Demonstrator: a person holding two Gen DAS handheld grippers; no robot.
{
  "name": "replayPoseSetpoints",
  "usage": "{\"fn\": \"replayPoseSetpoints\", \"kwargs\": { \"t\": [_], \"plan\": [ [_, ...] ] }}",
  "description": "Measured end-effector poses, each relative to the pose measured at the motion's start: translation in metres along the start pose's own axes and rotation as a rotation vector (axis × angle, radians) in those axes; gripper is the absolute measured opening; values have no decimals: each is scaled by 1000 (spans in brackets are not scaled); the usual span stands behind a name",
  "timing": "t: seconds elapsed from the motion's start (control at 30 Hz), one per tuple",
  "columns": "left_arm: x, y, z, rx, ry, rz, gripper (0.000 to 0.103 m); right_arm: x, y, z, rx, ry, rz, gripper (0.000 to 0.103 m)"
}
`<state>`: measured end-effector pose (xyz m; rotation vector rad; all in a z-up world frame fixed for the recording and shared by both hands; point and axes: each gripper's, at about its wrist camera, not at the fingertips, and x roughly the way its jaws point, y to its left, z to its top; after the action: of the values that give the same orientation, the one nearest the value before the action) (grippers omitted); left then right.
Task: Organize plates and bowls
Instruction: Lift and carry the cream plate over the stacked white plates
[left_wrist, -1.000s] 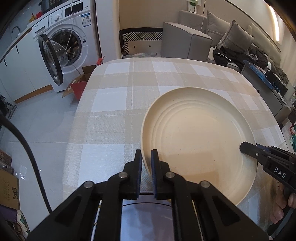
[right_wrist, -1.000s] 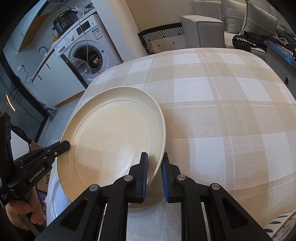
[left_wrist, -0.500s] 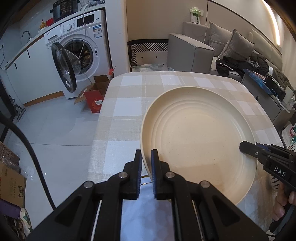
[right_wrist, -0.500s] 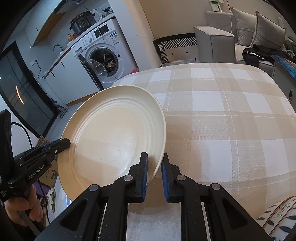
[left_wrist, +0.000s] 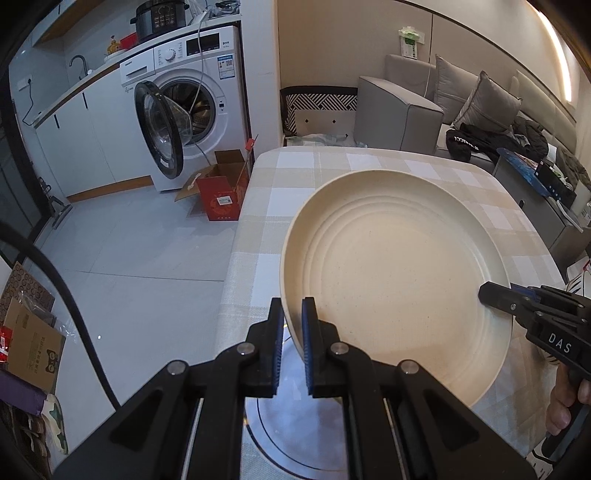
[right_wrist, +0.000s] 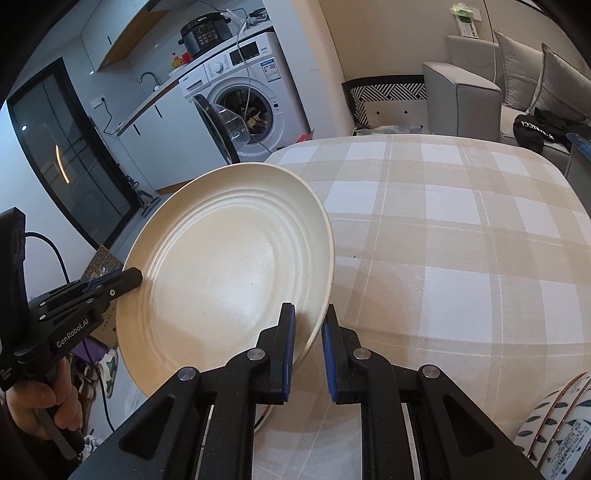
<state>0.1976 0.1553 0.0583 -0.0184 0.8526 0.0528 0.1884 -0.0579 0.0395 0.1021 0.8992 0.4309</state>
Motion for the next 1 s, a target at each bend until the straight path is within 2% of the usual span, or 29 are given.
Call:
{"fn": "replayPoseSetpoints", "kwargs": {
  "t": [0.33,0.63,1.0],
  "plan": [
    [-10,17,-34,-38,18,34,7,11,20,-22,-61,44,42,14],
    [-1,29,-64,-83,52,40,7,27,27,-43,-100,94,51,14],
    [5,37,-84,-101,85,46,7,41,36,-57,-131,133,57,15]
  ]
}}
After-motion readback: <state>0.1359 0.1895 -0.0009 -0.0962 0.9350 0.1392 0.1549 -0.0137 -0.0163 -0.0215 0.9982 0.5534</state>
